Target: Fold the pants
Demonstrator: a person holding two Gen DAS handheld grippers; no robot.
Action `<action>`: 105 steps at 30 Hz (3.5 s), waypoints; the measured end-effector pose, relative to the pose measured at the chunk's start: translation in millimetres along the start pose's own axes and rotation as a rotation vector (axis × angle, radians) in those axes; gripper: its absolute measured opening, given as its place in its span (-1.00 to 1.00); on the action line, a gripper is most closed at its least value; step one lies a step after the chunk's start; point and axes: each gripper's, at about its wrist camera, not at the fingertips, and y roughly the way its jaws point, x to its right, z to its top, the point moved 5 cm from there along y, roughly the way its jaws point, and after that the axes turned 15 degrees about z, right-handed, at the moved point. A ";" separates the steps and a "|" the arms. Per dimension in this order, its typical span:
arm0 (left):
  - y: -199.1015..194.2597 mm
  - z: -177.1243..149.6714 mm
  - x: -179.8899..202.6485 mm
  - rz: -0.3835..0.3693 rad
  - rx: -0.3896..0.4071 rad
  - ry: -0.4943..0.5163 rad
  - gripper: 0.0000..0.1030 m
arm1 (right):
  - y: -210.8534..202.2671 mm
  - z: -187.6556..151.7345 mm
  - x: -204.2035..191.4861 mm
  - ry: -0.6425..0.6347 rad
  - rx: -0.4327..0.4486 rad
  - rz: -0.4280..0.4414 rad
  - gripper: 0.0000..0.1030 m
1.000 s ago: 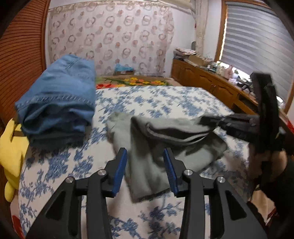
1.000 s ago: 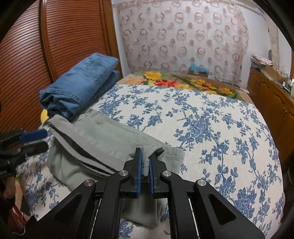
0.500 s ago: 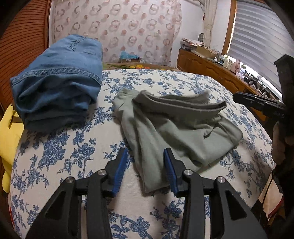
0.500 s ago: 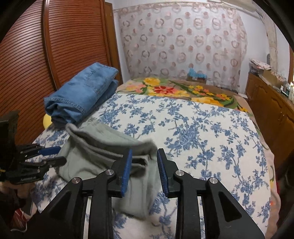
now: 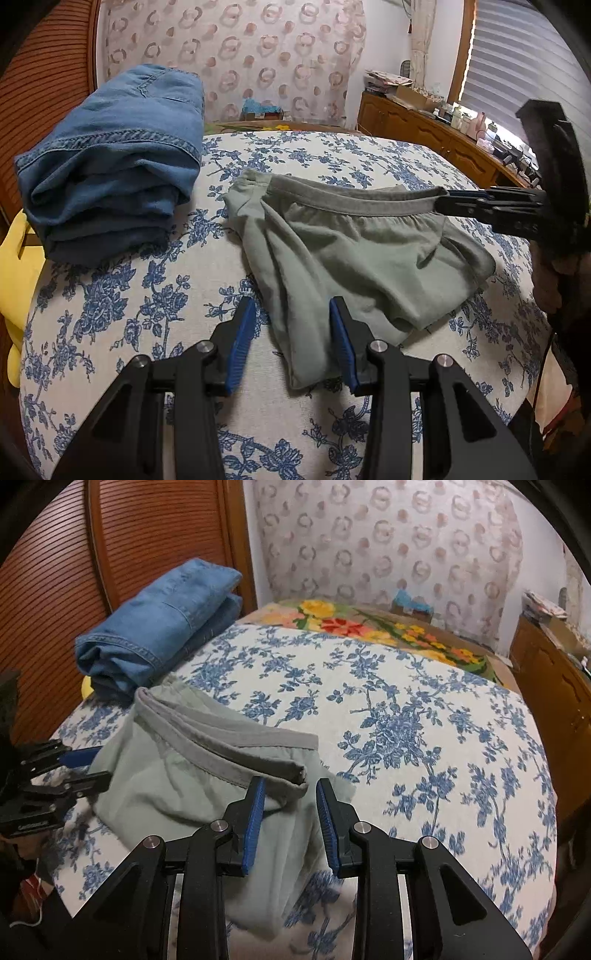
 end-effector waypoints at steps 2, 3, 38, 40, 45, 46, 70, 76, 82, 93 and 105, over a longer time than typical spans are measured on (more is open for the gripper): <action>0.1 0.3 0.5 0.002 0.001 0.001 -0.23 | 3.7 2.1 5.0 0.005 -0.005 0.019 -0.46; 0.0 0.1 1.0 0.002 0.001 0.001 -0.23 | 5.4 3.1 7.6 0.011 -0.008 0.029 -0.46; 0.8 -2.5 -3.4 -0.001 -0.001 -0.007 -0.23 | -6.9 18.8 12.0 0.065 0.069 0.009 -0.66; 0.7 -2.6 -3.6 -0.002 -0.001 -0.008 -0.23 | -14.2 10.4 5.7 0.058 0.068 0.007 -0.58; 0.7 -3.0 -3.9 -0.001 0.000 -0.008 -0.23 | -26.9 -12.1 -10.2 0.043 0.055 -0.002 -0.45; 0.7 -2.9 -3.6 -0.001 -0.001 -0.008 -0.23 | -29.4 -16.9 -13.4 0.043 0.055 0.003 -0.44; -23.3 -23.7 8.3 -0.029 0.002 0.029 -0.33 | -32.0 -63.8 -14.9 0.138 0.049 0.049 -0.43; -19.3 -22.0 8.0 -0.015 0.009 0.031 -0.59 | -27.7 -64.9 -16.0 0.135 0.032 0.056 -0.45; -24.9 -19.9 1.9 0.001 0.038 0.033 -0.88 | -30.6 -65.0 -18.0 0.109 0.041 0.066 -0.87; -49.4 -22.7 -7.1 -0.019 0.070 0.023 -0.90 | -55.2 -62.8 -28.7 0.073 0.094 0.061 -0.90; -78.9 -48.7 2.3 -0.064 0.057 0.049 -0.90 | -78.2 -92.1 -53.9 0.078 0.082 0.078 -0.90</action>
